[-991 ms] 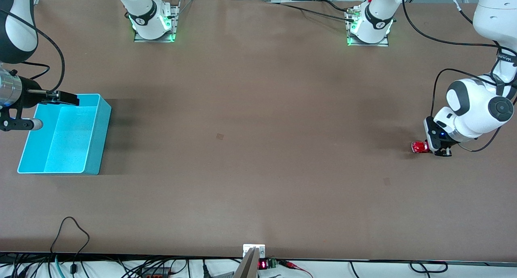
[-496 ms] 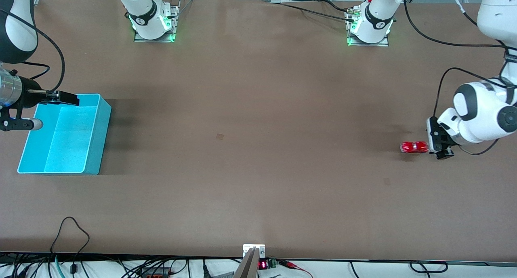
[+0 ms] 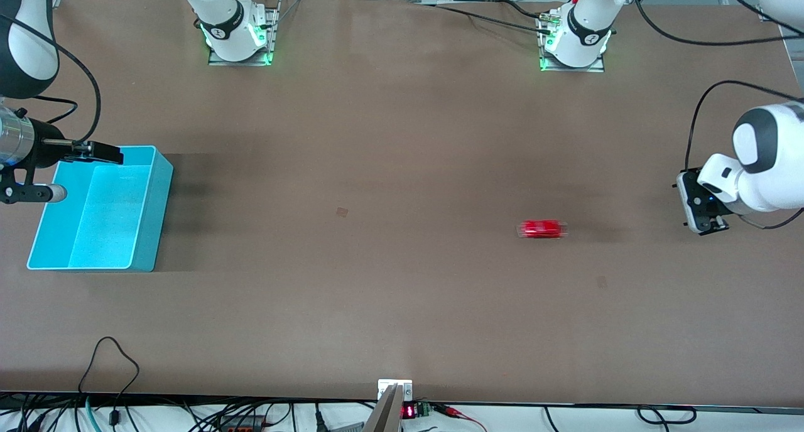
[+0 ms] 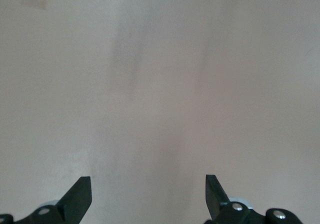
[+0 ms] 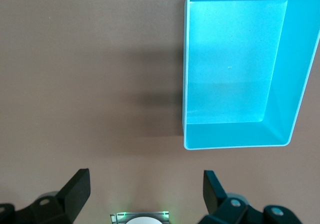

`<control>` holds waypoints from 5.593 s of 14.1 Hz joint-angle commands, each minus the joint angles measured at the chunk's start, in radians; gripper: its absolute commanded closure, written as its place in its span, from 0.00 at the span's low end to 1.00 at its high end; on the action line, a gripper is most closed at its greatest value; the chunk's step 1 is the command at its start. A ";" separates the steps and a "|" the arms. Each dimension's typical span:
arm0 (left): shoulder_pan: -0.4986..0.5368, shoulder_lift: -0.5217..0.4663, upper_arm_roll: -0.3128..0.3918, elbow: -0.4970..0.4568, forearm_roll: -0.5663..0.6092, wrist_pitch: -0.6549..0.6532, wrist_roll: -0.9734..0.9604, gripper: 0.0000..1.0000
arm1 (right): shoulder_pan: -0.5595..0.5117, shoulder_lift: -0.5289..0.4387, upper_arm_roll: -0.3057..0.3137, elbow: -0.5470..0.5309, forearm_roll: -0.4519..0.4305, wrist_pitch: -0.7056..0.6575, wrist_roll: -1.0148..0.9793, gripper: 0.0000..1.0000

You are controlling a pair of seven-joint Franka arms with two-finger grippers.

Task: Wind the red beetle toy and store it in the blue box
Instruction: 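Raise the left gripper away as the car rolls toward the box, then lower the right gripper over the red car beside the box, then close the right gripper around the red car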

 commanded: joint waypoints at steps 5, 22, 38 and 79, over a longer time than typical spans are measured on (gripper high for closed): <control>0.008 -0.091 -0.030 0.143 -0.004 -0.303 -0.206 0.00 | 0.004 -0.001 -0.001 0.012 0.002 -0.016 -0.006 0.00; 0.008 -0.134 -0.208 0.378 -0.021 -0.632 -0.743 0.00 | 0.005 -0.001 0.001 0.012 0.002 -0.016 -0.004 0.00; -0.403 -0.373 0.176 0.177 -0.129 -0.333 -1.403 0.00 | -0.065 0.049 0.124 -0.212 -0.009 0.334 -0.876 0.00; -0.407 -0.360 0.154 0.224 -0.127 -0.448 -1.394 0.00 | -0.182 0.318 0.183 -0.485 -0.109 1.040 -1.509 0.80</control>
